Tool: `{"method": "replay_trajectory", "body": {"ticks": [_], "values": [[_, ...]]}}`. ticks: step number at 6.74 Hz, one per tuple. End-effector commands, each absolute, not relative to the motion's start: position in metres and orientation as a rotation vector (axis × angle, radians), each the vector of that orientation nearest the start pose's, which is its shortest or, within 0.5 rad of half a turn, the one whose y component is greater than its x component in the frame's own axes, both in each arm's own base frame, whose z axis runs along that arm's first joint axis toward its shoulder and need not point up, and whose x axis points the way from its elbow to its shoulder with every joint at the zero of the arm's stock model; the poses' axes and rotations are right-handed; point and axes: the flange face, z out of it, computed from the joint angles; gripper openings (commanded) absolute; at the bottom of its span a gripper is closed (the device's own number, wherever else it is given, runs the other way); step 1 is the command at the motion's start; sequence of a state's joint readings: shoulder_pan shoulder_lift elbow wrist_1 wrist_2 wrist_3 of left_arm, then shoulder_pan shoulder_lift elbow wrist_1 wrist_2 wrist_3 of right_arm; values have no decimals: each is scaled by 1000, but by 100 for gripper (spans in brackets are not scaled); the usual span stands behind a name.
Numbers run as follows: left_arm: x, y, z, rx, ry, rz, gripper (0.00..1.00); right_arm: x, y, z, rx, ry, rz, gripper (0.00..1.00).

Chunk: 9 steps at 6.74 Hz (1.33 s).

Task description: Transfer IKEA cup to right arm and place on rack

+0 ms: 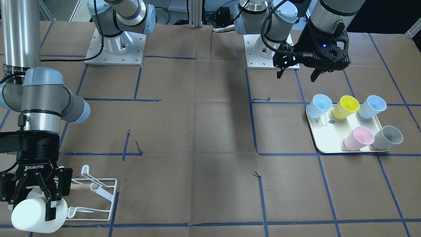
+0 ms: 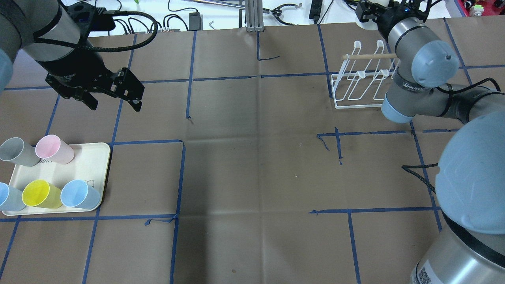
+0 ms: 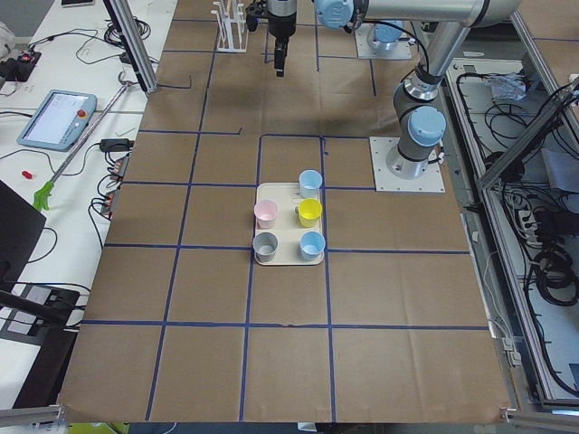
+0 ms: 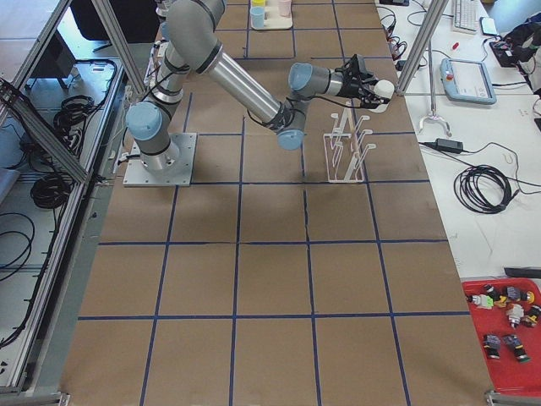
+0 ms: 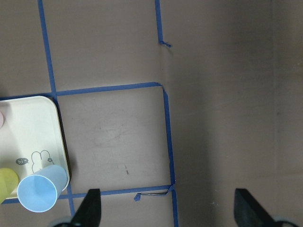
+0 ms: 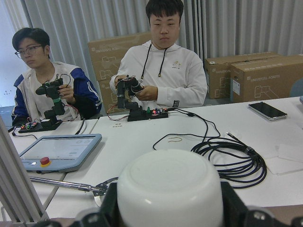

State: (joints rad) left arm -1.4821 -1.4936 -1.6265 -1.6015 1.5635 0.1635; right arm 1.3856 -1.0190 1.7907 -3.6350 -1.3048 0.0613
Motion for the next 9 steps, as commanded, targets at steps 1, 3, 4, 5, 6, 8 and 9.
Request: {"method": "replay_trajectory", "body": {"ticks": [1,3,4,5,6,8,9], "values": [[-28,-470,478,1,3148,71,99,44,-648,300,54,2404,-1794,9],[53,-449,461,19,3171,103,99,44,-646,285,55,2424,-1756,9],[69,-437,450,58,3177,111,98,45,-641,277,61,2440,-1728,9],[81,-423,435,8,3187,120,98,46,-638,267,67,2456,-1701,10],[92,-412,419,82,3169,69,98,47,-638,262,71,2459,-1683,15],[105,-400,388,68,3162,44,98,67,-629,254,35,2467,-1647,48],[104,-397,377,61,3171,66,98,67,-630,253,39,2474,-1636,99]]}}
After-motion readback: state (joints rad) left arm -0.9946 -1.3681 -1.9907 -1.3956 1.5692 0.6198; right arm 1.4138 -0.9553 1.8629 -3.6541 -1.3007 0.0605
